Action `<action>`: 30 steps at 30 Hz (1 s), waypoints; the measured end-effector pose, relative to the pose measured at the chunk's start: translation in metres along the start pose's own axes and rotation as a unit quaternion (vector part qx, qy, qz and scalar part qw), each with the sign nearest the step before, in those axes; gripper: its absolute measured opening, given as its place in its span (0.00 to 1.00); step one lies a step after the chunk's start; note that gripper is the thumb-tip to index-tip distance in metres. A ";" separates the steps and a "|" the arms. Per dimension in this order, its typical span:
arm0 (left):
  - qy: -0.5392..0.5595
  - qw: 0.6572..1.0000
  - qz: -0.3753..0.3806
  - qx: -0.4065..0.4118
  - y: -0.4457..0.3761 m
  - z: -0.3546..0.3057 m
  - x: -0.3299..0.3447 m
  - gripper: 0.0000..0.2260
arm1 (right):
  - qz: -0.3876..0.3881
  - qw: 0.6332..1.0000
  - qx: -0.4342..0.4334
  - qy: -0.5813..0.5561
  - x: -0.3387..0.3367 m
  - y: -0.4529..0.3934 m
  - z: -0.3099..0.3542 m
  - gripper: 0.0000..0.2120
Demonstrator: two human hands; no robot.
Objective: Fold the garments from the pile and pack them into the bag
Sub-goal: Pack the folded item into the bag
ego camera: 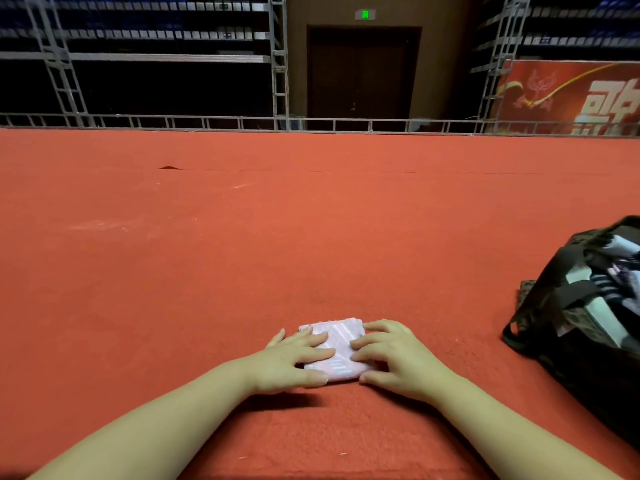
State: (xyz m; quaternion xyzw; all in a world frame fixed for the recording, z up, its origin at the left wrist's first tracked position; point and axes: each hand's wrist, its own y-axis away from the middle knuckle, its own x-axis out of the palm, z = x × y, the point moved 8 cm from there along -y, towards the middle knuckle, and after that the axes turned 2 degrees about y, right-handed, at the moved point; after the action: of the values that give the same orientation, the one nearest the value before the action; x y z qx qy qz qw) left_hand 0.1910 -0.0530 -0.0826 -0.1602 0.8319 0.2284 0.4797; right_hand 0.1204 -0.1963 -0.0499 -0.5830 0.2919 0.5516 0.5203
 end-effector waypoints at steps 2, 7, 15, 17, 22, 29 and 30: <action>0.028 1.000 -0.005 -0.003 -0.001 -0.002 -0.001 0.24 | -0.001 1.000 0.016 0.013 0.001 -0.006 0.004 0.21; 0.123 0.990 -0.069 -0.010 0.011 -0.007 0.001 0.33 | 0.009 0.992 0.095 -0.086 -0.003 -0.014 0.006 0.11; 0.194 0.959 -0.205 -0.026 0.015 0.001 -0.005 0.11 | -0.004 0.918 0.176 -0.356 0.003 0.011 0.014 0.16; 0.195 0.954 -0.224 -0.026 0.016 0.001 -0.005 0.12 | -0.014 0.895 0.197 -0.401 0.010 0.019 0.013 0.18; 0.250 0.899 -0.351 -0.074 0.017 0.003 -0.017 0.15 | -0.118 0.862 0.285 -0.403 0.016 0.021 -0.007 0.12; 0.061 0.915 -0.319 -0.240 0.006 0.014 -0.020 0.18 | -0.076 0.907 0.404 -0.089 0.012 0.015 -0.024 0.21; 0.050 0.921 -0.285 -0.259 0.003 0.015 -0.015 0.21 | -0.043 0.909 0.411 -0.046 0.012 0.017 -0.023 0.22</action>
State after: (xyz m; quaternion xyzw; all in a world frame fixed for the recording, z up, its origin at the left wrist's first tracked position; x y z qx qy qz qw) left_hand 0.2079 -0.0416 -0.0759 -0.5205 0.6856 0.2810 0.4244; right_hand 0.1158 -0.2196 -0.0699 -0.3038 0.4432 0.3855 0.7501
